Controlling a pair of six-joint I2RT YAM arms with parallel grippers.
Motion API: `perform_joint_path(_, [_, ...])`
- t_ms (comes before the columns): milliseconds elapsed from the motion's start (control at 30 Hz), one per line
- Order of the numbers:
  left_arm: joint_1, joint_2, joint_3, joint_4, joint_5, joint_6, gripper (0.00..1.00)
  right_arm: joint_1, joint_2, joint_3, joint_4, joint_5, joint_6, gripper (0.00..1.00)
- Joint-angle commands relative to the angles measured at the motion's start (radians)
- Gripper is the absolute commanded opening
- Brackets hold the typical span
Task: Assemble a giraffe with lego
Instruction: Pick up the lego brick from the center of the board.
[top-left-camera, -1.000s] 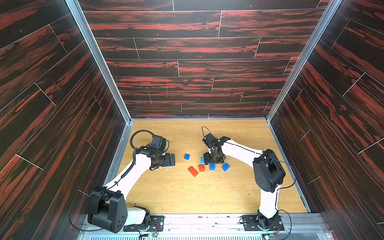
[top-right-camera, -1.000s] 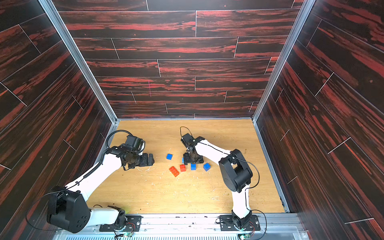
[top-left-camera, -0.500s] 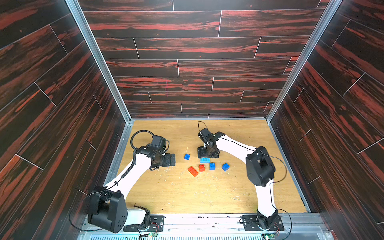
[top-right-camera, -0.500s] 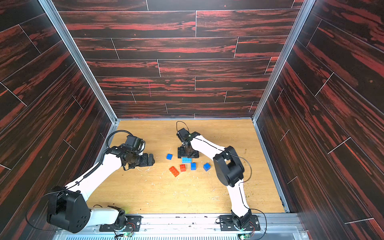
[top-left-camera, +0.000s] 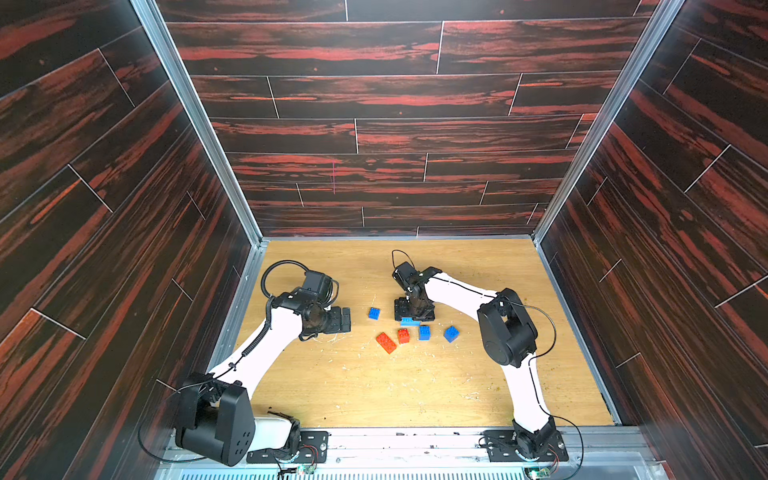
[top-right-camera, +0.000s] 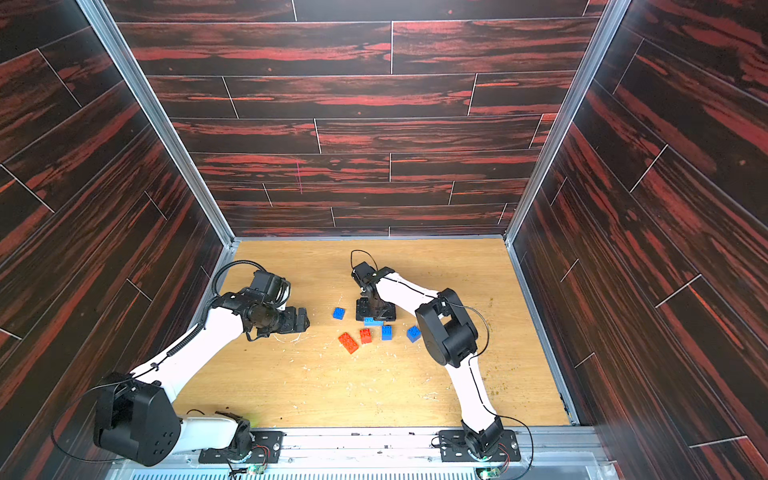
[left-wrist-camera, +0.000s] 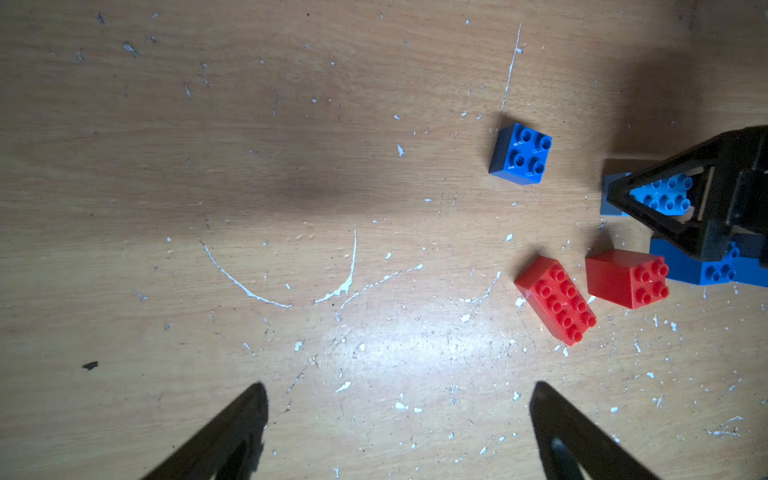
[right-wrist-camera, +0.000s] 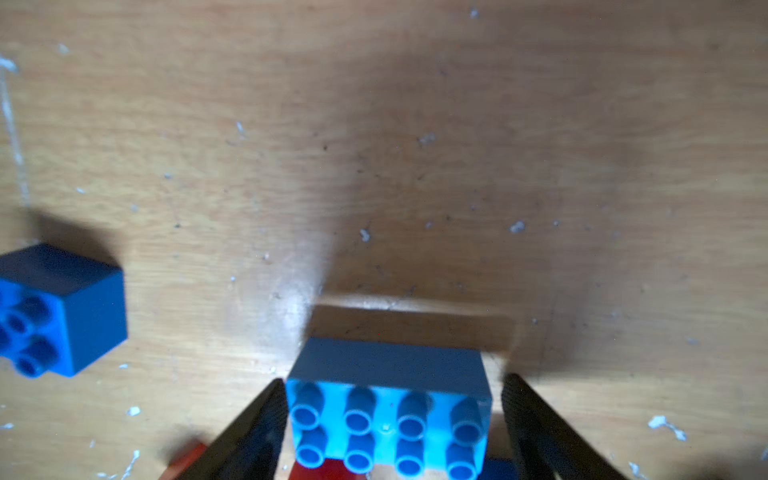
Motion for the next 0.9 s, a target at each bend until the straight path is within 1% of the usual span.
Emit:
perform_joint_path(0, [-0.003, -0.025, 0.000, -0.033, 0.001, 0.013, 0.99, 0.010, 0.033, 0.031, -0.034, 0.003, 0.011, 0.78])
perform_joint_path(67, [-0.003, -0.027, 0.000, -0.032, -0.001, 0.013, 0.99, 0.014, 0.036, 0.033, -0.040, 0.015, 0.009, 0.73])
perform_joint_path(267, [-0.003, -0.028, -0.003, -0.031, -0.001, 0.010, 0.99, 0.013, 0.033, 0.026, -0.047, 0.017, 0.004, 0.70])
perform_joint_path(500, [-0.003, -0.028, -0.004, -0.030, 0.000, 0.009, 0.99, 0.016, -0.013, 0.039, -0.054, 0.043, -0.009, 0.58])
perform_joint_path(667, [-0.003, -0.027, -0.003, -0.030, -0.002, 0.008, 0.99, 0.021, -0.061, 0.083, -0.109, 0.069, -0.036, 0.55])
perform_joint_path(867, [-0.002, -0.027, 0.000, -0.030, -0.004, 0.009, 0.99, 0.042, -0.120, 0.095, -0.180, 0.071, -0.062, 0.52])
